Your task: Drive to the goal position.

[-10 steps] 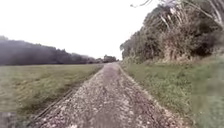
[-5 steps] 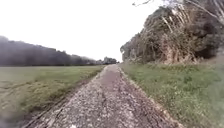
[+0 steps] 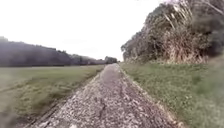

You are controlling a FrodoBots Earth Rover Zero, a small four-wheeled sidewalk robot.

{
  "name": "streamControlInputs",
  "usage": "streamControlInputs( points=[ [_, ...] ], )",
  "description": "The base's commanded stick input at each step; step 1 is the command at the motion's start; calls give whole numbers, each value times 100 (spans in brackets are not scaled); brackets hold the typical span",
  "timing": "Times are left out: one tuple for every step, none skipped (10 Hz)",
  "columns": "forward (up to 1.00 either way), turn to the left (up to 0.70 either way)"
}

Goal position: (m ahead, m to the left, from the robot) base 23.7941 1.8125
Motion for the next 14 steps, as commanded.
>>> streamControlInputs(
  points=[
    [70,0],
    [70,0],
    [70,0],
    [70,0],
    [70,0],
    [70,0],
    [70,0],
    [70,0],
    [70,0],
    [70,0],
    [70,0],
    [70,0],
    [70,0],
    [70,0]
  ],
)
